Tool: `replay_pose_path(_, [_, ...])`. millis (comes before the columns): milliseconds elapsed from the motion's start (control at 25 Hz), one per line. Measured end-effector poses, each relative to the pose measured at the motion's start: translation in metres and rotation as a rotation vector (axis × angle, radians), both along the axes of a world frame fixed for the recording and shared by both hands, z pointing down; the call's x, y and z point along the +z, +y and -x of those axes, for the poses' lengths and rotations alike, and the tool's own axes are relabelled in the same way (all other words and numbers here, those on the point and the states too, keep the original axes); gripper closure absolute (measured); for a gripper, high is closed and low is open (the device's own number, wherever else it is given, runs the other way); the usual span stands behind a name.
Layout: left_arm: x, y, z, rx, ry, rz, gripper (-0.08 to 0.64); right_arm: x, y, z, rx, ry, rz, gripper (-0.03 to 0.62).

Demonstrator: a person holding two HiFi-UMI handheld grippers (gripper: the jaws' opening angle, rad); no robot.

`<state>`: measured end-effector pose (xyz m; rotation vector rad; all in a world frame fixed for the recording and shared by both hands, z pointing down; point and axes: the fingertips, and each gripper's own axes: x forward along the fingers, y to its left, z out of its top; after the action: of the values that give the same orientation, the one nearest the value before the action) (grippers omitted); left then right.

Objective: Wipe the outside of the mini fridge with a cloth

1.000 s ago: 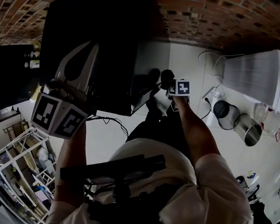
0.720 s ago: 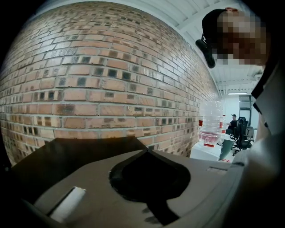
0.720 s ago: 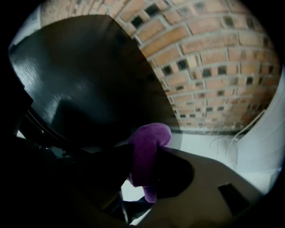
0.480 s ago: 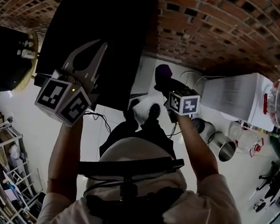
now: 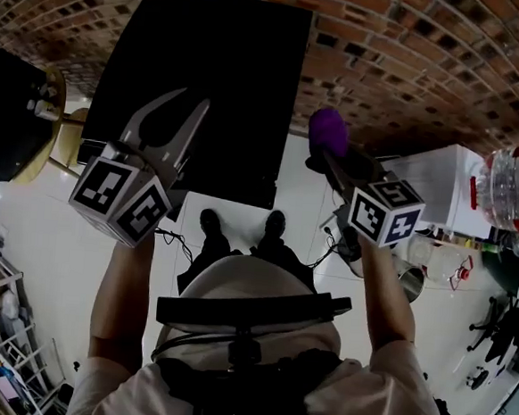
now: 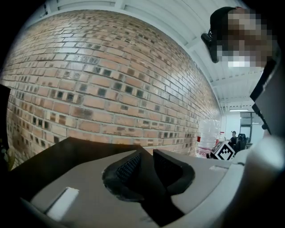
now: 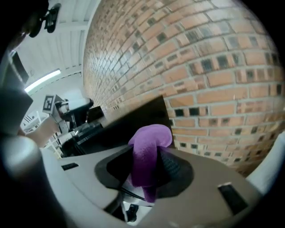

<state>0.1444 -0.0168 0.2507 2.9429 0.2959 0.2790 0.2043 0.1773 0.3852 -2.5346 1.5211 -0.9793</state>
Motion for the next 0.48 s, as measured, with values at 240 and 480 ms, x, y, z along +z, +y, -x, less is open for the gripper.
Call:
replay_pose_path(240, [-0.011, -0.027, 0.015, 0.078, 0.040, 0.043, 0.416, -0.094, -0.036, 0.016, -0.005, 0.156, -0.008, 0.459])
replay_pose_path(480, [-0.017, -0.045, 0.027, 0.125, 0.066, 0.060, 0.417, -0.131, -0.089, 0.033, -0.045, 0.212, -0.009, 0.457])
